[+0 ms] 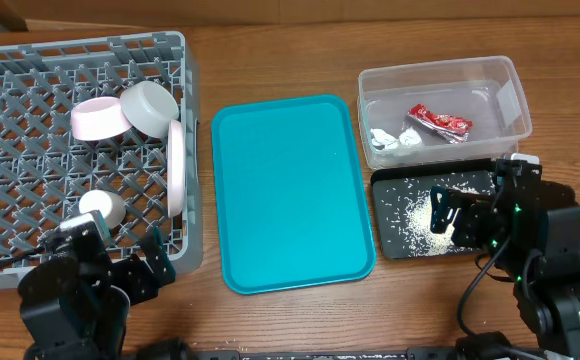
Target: Sort waste into correct bins and load items into the dishwasher
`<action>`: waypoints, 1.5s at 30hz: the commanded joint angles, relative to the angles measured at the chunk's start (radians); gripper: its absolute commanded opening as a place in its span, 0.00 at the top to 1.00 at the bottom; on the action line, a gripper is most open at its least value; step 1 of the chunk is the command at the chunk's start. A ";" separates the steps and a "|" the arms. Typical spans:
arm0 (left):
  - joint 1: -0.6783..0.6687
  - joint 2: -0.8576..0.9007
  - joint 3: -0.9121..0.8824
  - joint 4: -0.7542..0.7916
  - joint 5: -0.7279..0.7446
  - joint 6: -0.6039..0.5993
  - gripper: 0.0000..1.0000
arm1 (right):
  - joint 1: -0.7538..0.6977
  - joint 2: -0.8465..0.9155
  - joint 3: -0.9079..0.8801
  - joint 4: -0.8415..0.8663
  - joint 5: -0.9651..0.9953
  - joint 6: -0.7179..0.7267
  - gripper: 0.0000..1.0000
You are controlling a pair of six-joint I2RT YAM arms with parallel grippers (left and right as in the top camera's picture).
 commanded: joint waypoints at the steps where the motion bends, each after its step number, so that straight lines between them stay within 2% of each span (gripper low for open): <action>1: -0.002 -0.009 -0.009 -0.016 0.007 -0.014 0.00 | -0.001 0.005 -0.006 -0.001 0.016 0.008 0.00; 16: -0.002 -0.008 -0.009 -0.060 0.007 -0.014 0.00 | -0.001 0.074 -0.006 0.000 0.016 0.008 0.00; 24: -0.002 -0.008 -0.009 -0.060 0.007 -0.014 0.00 | -0.030 -0.014 -0.014 0.026 0.043 -0.003 0.00; 29: -0.002 -0.008 -0.010 -0.060 0.007 -0.014 0.00 | -0.086 -0.183 -0.137 0.210 0.067 -0.003 0.00; 37: -0.002 -0.008 -0.009 -0.060 0.007 -0.014 0.00 | -0.106 -0.532 -0.565 0.655 0.056 0.005 0.00; 42: -0.002 -0.008 -0.009 -0.060 0.007 -0.014 0.00 | -0.106 -0.683 -0.783 0.974 0.050 0.004 0.00; 45: -0.002 -0.008 -0.009 -0.060 0.007 -0.014 0.00 | -0.110 -0.755 -0.878 1.075 0.055 -0.006 0.00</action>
